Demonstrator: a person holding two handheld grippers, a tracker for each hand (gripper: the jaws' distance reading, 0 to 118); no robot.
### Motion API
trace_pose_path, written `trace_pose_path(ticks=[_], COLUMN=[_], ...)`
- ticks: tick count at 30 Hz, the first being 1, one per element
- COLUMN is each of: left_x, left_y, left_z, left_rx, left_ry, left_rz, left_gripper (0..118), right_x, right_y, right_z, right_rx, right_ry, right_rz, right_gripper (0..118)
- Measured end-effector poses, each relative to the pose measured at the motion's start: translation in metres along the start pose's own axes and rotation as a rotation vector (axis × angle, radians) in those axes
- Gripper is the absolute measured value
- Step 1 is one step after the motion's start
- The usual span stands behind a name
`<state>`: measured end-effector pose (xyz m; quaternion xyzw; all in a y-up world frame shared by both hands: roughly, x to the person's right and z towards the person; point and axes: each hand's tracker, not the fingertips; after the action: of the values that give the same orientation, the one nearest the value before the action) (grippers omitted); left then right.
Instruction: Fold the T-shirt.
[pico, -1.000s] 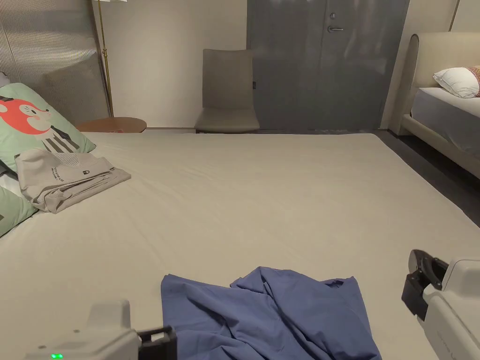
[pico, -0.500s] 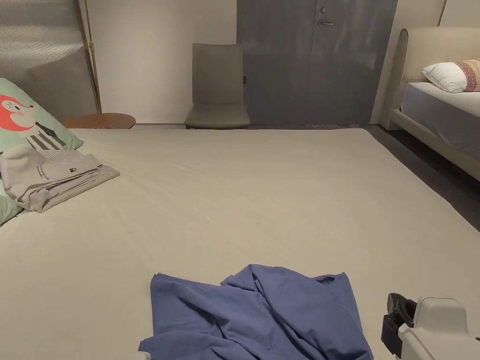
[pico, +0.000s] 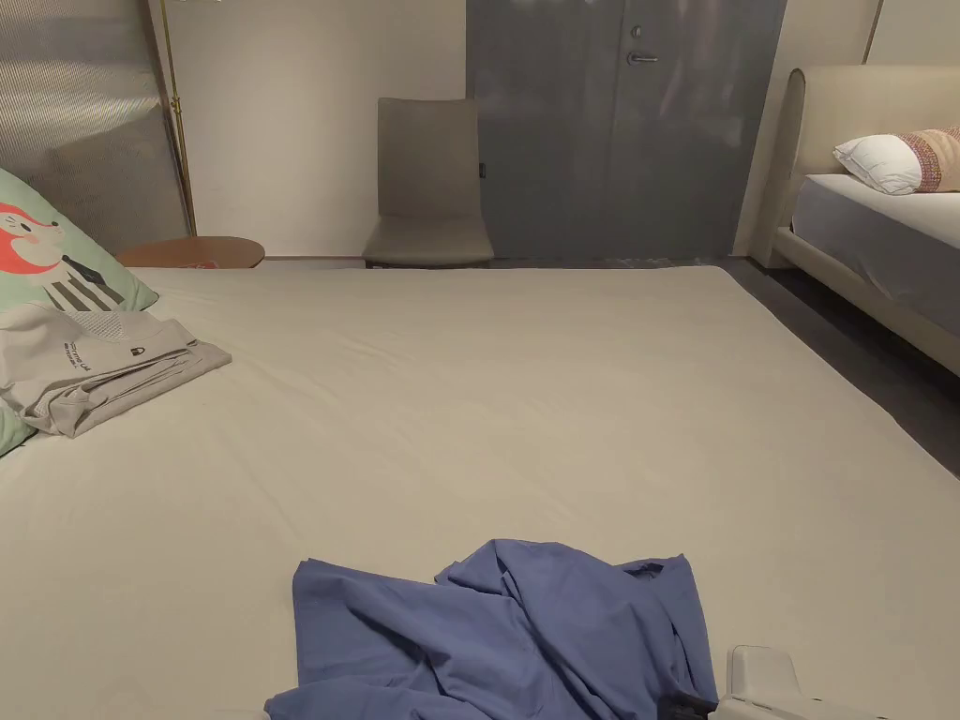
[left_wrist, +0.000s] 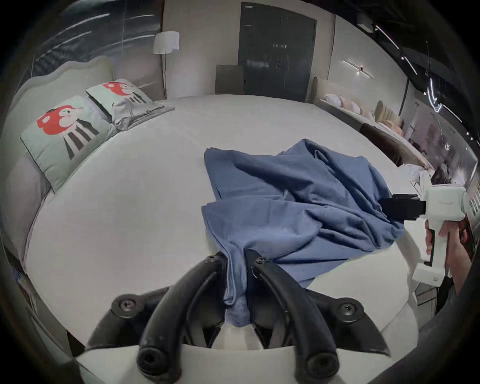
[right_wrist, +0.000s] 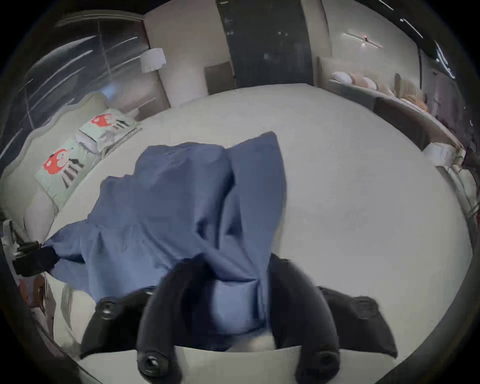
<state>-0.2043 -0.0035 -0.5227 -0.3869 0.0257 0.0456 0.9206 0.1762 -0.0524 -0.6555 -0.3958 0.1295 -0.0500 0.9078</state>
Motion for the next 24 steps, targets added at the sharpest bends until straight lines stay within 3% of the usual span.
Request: trace_pose_path(ticks=[2, 3, 11, 15, 20, 24], left_x=[-0.002, -0.003, -0.014, -0.021, -0.022, -0.018], left_y=[0.005, 0.008, 0.078, 0.13, 0.191, 0.238], left_z=[0.003, 0.007, 0.063, 0.107, 0.148, 0.151], left_rx=[0.009, 0.022, 0.258, 0.417, 0.567, 0.63], left_ry=[-0.012, -0.019, -0.085, -0.117, -0.139, -0.116], left_rz=[0.024, 0.037, 0.099, 0.118, 0.101, 0.069], left_gripper=[7, 7, 7, 7, 7, 7], right_x=[-0.006, -0.006, -0.036, -0.056, -0.069, -0.078], right_y=[0.005, 0.01, 0.08, 0.123, 0.168, 0.206], right_z=[0.011, 0.019, 0.126, 0.172, 0.204, 0.209], right_rx=[0.027, 0.05, 0.314, 0.413, 0.485, 0.547], right_ry=[-0.018, -0.029, 0.076, 0.104, 0.131, 0.116], right_rz=[0.046, 0.047, 0.07, 0.031, -0.006, 0.025], right_gripper=[13, 12, 10, 10, 9, 10])
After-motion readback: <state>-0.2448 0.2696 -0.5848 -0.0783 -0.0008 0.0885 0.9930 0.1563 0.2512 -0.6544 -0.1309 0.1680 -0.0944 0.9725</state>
